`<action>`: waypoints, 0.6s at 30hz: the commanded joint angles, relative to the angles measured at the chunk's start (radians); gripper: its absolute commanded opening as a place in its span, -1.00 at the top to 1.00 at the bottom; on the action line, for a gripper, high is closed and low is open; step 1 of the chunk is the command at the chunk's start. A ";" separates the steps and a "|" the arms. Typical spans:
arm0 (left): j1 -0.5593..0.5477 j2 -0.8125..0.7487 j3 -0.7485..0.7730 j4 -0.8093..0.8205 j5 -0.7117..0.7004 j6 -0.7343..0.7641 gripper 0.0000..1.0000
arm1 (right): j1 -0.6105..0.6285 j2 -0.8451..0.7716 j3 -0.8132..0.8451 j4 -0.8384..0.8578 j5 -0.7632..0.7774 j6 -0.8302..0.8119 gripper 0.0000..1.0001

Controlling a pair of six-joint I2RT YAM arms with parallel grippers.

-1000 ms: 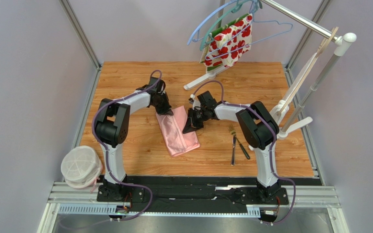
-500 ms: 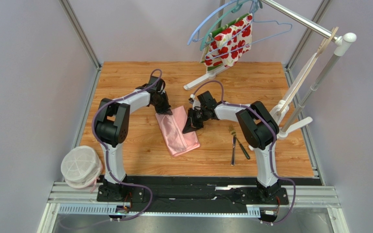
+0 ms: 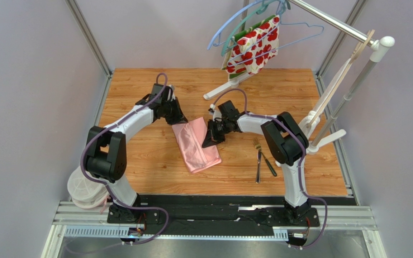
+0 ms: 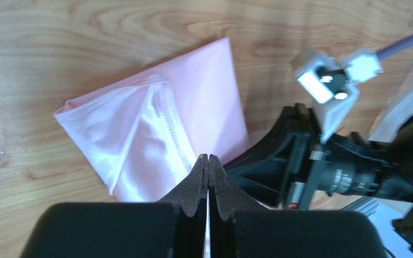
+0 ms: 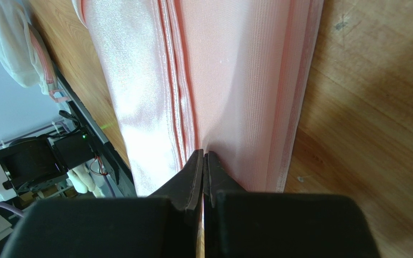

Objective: Fold the napkin into a case and place the utensils inside
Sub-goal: Smooth out the 2/3-rectangle-folded napkin.

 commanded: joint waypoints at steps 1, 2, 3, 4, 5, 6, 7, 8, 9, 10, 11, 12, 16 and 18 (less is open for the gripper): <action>0.067 0.015 -0.078 0.098 0.082 -0.024 1.00 | 0.002 0.018 0.022 -0.023 0.053 -0.041 1.00; 0.073 0.015 -0.087 0.116 0.096 -0.025 1.00 | 0.004 0.018 0.022 -0.023 0.051 -0.042 1.00; 0.084 0.024 -0.092 0.123 0.095 -0.025 1.00 | 0.004 0.018 0.022 -0.023 0.050 -0.044 1.00; 0.087 0.032 -0.092 0.135 0.095 -0.021 1.00 | 0.004 0.018 0.023 -0.023 0.050 -0.042 1.00; 0.090 0.041 -0.092 0.141 0.096 -0.021 1.00 | 0.004 0.020 0.023 -0.021 0.047 -0.042 1.00; 0.093 0.062 -0.092 0.143 0.099 -0.024 1.00 | 0.002 0.020 0.025 -0.023 0.045 -0.044 1.00; 0.099 0.073 -0.096 0.162 0.114 -0.027 1.00 | 0.004 0.020 0.026 -0.024 0.045 -0.045 1.00; 0.101 0.082 -0.103 0.175 0.119 -0.033 1.00 | 0.004 0.020 0.026 -0.028 0.044 -0.045 1.00; 0.101 0.105 -0.116 0.186 0.119 -0.037 1.00 | 0.004 0.018 0.026 -0.029 0.044 -0.045 1.00; 0.101 0.119 -0.119 0.193 0.115 -0.039 1.00 | 0.002 0.017 0.026 -0.029 0.044 -0.044 1.00; 0.101 0.133 -0.126 0.204 0.116 -0.039 1.00 | 0.004 0.015 0.028 -0.028 0.042 -0.044 1.00; 0.101 0.159 -0.138 0.212 0.116 -0.041 1.00 | 0.004 0.014 0.029 -0.031 0.041 -0.045 1.00; 0.113 0.219 -0.153 0.262 0.119 -0.035 1.00 | 0.011 0.000 0.066 -0.067 0.044 -0.056 1.00; 0.117 0.208 -0.164 0.278 0.113 -0.039 1.00 | 0.020 -0.023 0.121 -0.138 0.071 -0.093 1.00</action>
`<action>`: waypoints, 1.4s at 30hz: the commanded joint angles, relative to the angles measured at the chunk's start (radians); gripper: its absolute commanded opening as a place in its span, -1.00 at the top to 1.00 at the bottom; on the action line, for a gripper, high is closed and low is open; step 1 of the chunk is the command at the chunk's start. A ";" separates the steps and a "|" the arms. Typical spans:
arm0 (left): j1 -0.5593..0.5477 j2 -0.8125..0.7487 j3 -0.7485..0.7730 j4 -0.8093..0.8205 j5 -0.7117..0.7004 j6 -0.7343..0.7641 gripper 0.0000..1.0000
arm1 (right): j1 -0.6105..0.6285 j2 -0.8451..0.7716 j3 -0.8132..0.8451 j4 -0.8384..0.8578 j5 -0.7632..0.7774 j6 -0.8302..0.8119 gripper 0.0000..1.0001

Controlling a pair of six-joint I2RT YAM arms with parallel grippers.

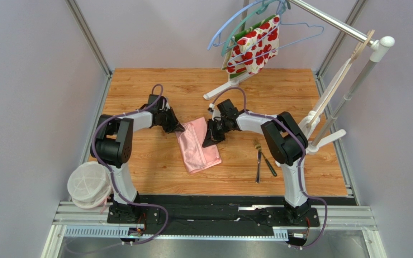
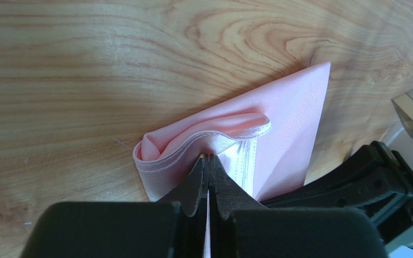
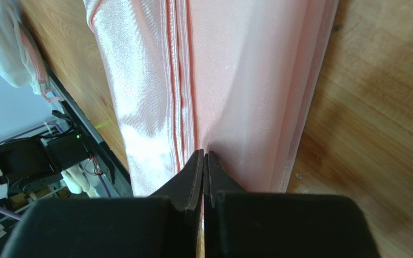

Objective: Fold the napkin into a case and place the utensils inside
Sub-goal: Smooth out the 2/3-rectangle-folded napkin.

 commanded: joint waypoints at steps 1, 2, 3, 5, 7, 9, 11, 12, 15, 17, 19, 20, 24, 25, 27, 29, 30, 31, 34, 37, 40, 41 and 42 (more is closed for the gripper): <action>0.013 0.014 -0.022 0.055 -0.026 0.014 1.00 | 0.034 -0.032 0.116 -0.121 0.087 -0.089 0.99; 0.013 0.013 -0.021 0.051 -0.026 0.017 1.00 | 0.040 -0.041 0.157 -0.170 0.095 -0.121 0.99; 0.013 0.011 -0.019 0.048 -0.026 0.012 1.00 | 0.045 -0.055 0.171 -0.185 0.091 -0.134 0.99; 0.013 0.014 -0.021 0.035 -0.031 -0.002 1.00 | 0.053 -0.062 0.194 -0.198 0.034 -0.144 0.96; 0.014 0.023 -0.021 0.028 -0.031 -0.012 1.00 | 0.063 -0.048 0.225 -0.193 -0.053 -0.160 0.87; 0.016 0.023 -0.022 0.025 -0.034 -0.023 1.00 | 0.077 -0.011 0.267 -0.234 -0.104 -0.201 0.80; 0.018 0.022 -0.025 0.028 -0.040 -0.037 1.00 | 0.103 0.040 0.310 -0.256 -0.175 -0.213 0.73; 0.019 0.022 -0.025 0.027 -0.040 -0.042 1.00 | 0.112 0.047 0.314 -0.253 -0.188 -0.219 0.68; 0.019 0.028 -0.024 0.033 -0.039 -0.063 1.00 | 0.154 0.079 0.311 -0.231 -0.251 -0.235 0.58; 0.019 0.034 -0.019 0.038 -0.023 -0.072 1.00 | 0.178 0.101 0.314 -0.228 -0.287 -0.247 0.56; 0.019 0.034 -0.021 0.038 -0.028 -0.083 1.00 | 0.192 0.119 0.317 -0.233 -0.287 -0.256 0.54; 0.019 0.034 -0.022 0.038 -0.031 -0.088 1.00 | 0.194 0.133 0.318 -0.221 -0.290 -0.249 0.54; 0.019 0.031 -0.024 0.021 -0.045 -0.111 1.00 | 0.194 0.182 0.334 -0.190 -0.304 -0.236 0.53; 0.019 0.029 -0.022 0.018 -0.045 -0.115 1.00 | 0.192 0.188 0.338 -0.184 -0.310 -0.232 0.53; 0.019 0.034 -0.011 -0.008 -0.058 -0.118 1.00 | 0.192 0.199 0.331 -0.173 -0.319 -0.213 0.53; 0.019 0.039 0.005 -0.021 -0.065 -0.124 1.00 | 0.194 0.187 0.300 -0.132 -0.327 -0.201 0.54; 0.019 0.048 0.015 -0.043 -0.066 -0.124 1.00 | 0.195 0.176 0.248 -0.109 -0.331 -0.184 0.54; 0.019 0.052 0.022 -0.050 -0.065 -0.126 1.00 | 0.195 0.157 0.225 -0.089 -0.333 -0.175 0.54; 0.019 0.054 0.027 -0.054 -0.071 -0.141 1.00 | 0.195 0.126 0.130 -0.051 -0.308 -0.170 0.55; 0.019 0.055 0.029 -0.056 -0.075 -0.143 1.00 | 0.197 0.083 0.038 -0.008 -0.299 -0.149 0.56; 0.019 0.055 0.030 -0.058 -0.077 -0.138 1.00 | 0.198 0.040 -0.030 0.034 -0.298 -0.135 0.57; 0.019 0.055 0.030 -0.058 -0.077 -0.137 1.00 | 0.198 0.017 -0.044 0.052 -0.299 -0.129 0.57; 0.019 0.054 0.030 -0.058 -0.077 -0.135 1.00 | 0.200 0.008 -0.054 0.060 -0.299 -0.126 0.56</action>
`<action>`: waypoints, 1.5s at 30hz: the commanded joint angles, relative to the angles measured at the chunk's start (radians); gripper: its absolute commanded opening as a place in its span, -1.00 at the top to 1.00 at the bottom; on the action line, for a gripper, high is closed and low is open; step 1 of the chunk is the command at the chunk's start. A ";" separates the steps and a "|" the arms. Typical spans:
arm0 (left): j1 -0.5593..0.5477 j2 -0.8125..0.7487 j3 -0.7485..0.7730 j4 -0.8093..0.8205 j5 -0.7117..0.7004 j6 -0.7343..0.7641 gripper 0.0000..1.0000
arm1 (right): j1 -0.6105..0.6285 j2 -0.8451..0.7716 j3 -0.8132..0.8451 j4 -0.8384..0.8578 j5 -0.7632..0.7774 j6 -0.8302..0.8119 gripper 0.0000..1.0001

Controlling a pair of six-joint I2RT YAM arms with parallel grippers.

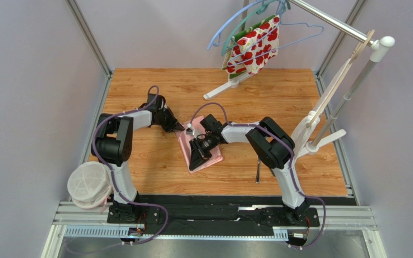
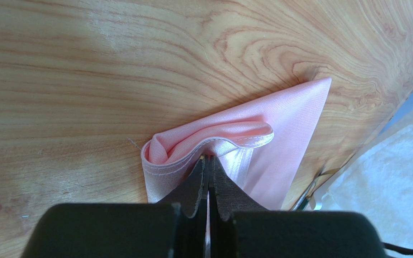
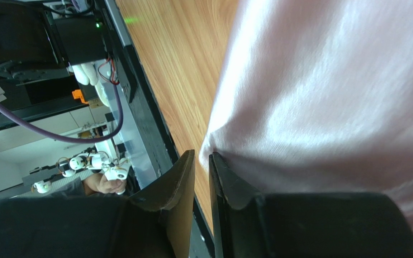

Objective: Fold the napkin into a case and place the utensils inside
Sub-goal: Smooth out the 2/3-rectangle-folded napkin, then pick up the 2/3-rectangle-folded napkin from the folded napkin.

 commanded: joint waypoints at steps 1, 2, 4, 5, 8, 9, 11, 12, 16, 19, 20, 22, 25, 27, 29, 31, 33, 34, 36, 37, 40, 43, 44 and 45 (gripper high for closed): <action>-0.002 0.032 0.009 -0.042 -0.072 0.013 1.00 | 0.013 -0.082 -0.070 0.068 0.005 0.029 0.57; -0.002 0.032 0.011 -0.044 -0.074 0.015 1.00 | 0.015 -0.090 -0.084 0.068 0.006 0.027 0.57; -0.002 0.034 0.014 -0.048 -0.078 0.015 1.00 | 0.020 -0.104 -0.095 0.070 0.005 0.030 0.57; -0.002 0.034 0.017 -0.050 -0.078 0.015 1.00 | 0.021 -0.109 -0.112 0.087 0.005 0.038 0.56; -0.002 0.037 0.023 -0.053 -0.078 0.024 1.00 | 0.024 -0.096 -0.138 0.108 0.010 0.044 0.58; -0.002 0.037 0.021 -0.053 -0.078 0.032 1.00 | 0.023 -0.089 -0.141 0.110 0.013 0.044 0.57; -0.002 0.041 0.029 -0.051 -0.066 0.044 1.00 | 0.021 -0.089 -0.144 0.111 0.014 0.049 0.58; -0.002 0.041 0.037 -0.050 -0.037 0.067 1.00 | 0.017 -0.093 -0.140 0.113 0.013 0.052 0.59; -0.002 -0.015 0.057 -0.041 0.007 0.108 1.00 | -0.017 -0.176 -0.117 0.110 0.005 0.098 0.59; -0.004 -0.086 0.073 -0.076 -0.002 0.131 0.88 | -0.060 -0.233 -0.106 0.098 0.022 0.129 0.57; -0.004 -0.112 0.080 -0.099 0.001 0.139 0.85 | -0.075 -0.268 -0.104 0.081 0.037 0.129 0.55; -0.004 -0.133 0.087 -0.111 0.021 0.147 0.79 | -0.131 -0.302 -0.118 0.044 0.109 0.147 0.52; -0.025 -0.175 0.089 -0.134 0.034 0.147 0.70 | -0.200 -0.372 -0.149 0.013 0.219 0.138 0.27; -0.053 -0.192 0.092 -0.160 0.015 0.170 0.66 | -0.235 -0.411 -0.179 -0.007 0.282 0.118 0.00; -0.121 -0.233 0.092 -0.192 -0.028 0.196 0.56 | -0.255 -0.435 -0.214 -0.037 0.367 0.110 -0.14; -0.184 -0.285 0.072 -0.194 -0.103 0.222 0.50 | -0.284 -0.461 -0.241 -0.045 0.407 0.107 -0.19; -0.288 -0.319 0.051 -0.182 -0.176 0.231 0.48 | -0.313 -0.474 -0.280 -0.044 0.422 0.106 -0.26; -0.324 -0.337 0.023 -0.171 -0.207 0.234 0.44 | -0.321 -0.478 -0.293 -0.040 0.421 0.100 -0.28; -0.439 -0.382 -0.009 -0.130 -0.308 0.245 0.39 | -0.341 -0.483 -0.337 -0.028 0.415 0.103 -0.30; -0.471 -0.393 -0.043 -0.108 -0.331 0.248 0.39 | -0.344 -0.489 -0.353 0.001 0.401 0.106 -0.32; -0.594 -0.397 -0.068 -0.094 -0.419 0.240 0.38 | -0.347 -0.478 -0.386 0.019 0.375 0.113 -0.35; -0.684 -0.373 -0.080 -0.082 -0.491 0.226 0.36 | -0.384 -0.533 -0.464 0.024 0.484 0.191 -0.30; -0.709 -0.341 -0.068 -0.102 -0.523 0.228 0.36 | -0.399 -0.576 -0.477 0.001 0.529 0.210 -0.29; -0.735 -0.319 -0.049 -0.122 -0.589 0.237 0.36 | -0.430 -0.601 -0.488 -0.023 0.571 0.230 -0.30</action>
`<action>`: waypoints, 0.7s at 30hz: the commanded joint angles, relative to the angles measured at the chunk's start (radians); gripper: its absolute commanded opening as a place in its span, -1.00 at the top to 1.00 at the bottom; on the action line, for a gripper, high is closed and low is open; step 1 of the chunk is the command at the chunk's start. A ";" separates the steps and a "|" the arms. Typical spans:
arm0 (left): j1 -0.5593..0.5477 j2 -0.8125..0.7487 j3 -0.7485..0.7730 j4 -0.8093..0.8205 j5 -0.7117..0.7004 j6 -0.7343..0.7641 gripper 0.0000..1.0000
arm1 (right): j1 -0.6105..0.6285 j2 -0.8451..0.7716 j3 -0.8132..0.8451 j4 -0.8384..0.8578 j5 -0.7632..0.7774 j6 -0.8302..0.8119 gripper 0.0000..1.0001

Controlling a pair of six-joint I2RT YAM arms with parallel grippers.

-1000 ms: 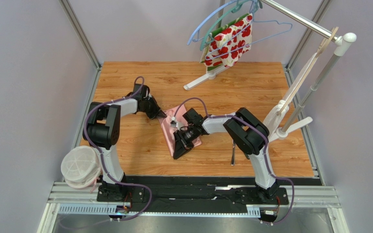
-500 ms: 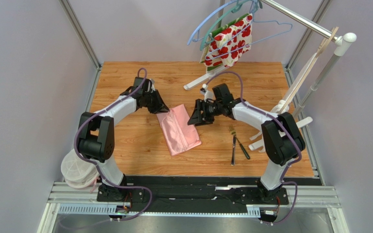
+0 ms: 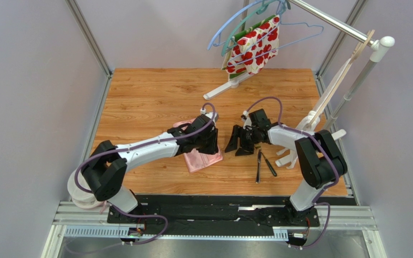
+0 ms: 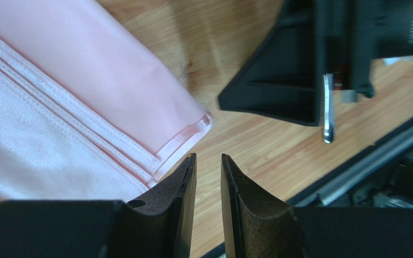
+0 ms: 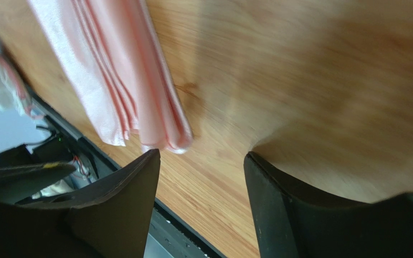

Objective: Fold the napkin into a case and place the utensils inside
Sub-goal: Pick up the 2/3-rectangle-folded napkin from the folded napkin.

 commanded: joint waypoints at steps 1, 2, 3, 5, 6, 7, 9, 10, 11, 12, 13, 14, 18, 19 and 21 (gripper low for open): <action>-0.112 0.103 0.066 -0.035 -0.247 0.025 0.36 | -0.078 -0.156 -0.060 -0.054 0.197 0.092 -0.31; -0.129 0.132 0.094 -0.089 -0.284 0.025 0.36 | -0.087 -0.177 -0.083 -0.065 0.209 0.093 -0.34; -0.138 0.163 0.126 -0.123 -0.324 0.019 0.35 | -0.101 -0.232 -0.100 -0.071 0.220 0.092 -0.36; -0.158 0.238 0.203 -0.185 -0.346 0.008 0.35 | -0.113 -0.292 -0.146 -0.064 0.218 0.089 -0.41; -0.161 0.255 0.218 -0.194 -0.355 0.002 0.35 | -0.122 -0.350 -0.163 -0.056 0.218 0.087 -0.43; -0.167 0.272 0.250 -0.208 -0.363 -0.004 0.34 | -0.127 -0.381 -0.181 -0.027 0.214 0.081 -0.48; -0.173 0.304 0.272 -0.231 -0.370 -0.014 0.28 | -0.138 -0.427 -0.224 -0.006 0.208 0.067 -0.69; -0.175 0.314 0.292 -0.239 -0.375 -0.018 0.27 | -0.142 -0.461 -0.237 0.013 0.189 0.063 -0.73; -0.175 0.332 0.302 -0.259 -0.374 -0.017 0.26 | -0.147 -0.469 -0.241 0.014 0.180 0.057 -0.75; -0.178 0.338 0.312 -0.265 -0.378 -0.015 0.26 | -0.153 -0.477 -0.247 0.014 0.177 0.050 -0.75; -0.181 0.343 0.324 -0.269 -0.386 -0.015 0.25 | -0.156 -0.478 -0.247 0.019 0.168 0.044 -0.76; -0.186 0.352 0.330 -0.276 -0.387 -0.011 0.14 | -0.159 -0.472 -0.247 0.019 0.159 0.038 -0.76; -0.201 0.412 0.391 -0.332 -0.409 0.005 -0.01 | -0.178 -0.455 -0.255 0.031 0.125 0.032 -0.76; -0.206 0.438 0.411 -0.348 -0.409 0.005 -0.01 | -0.181 -0.455 -0.257 0.039 0.119 0.029 -0.76; -0.212 0.450 0.418 -0.345 -0.401 0.003 0.00 | -0.182 -0.458 -0.258 0.039 0.117 0.027 -0.76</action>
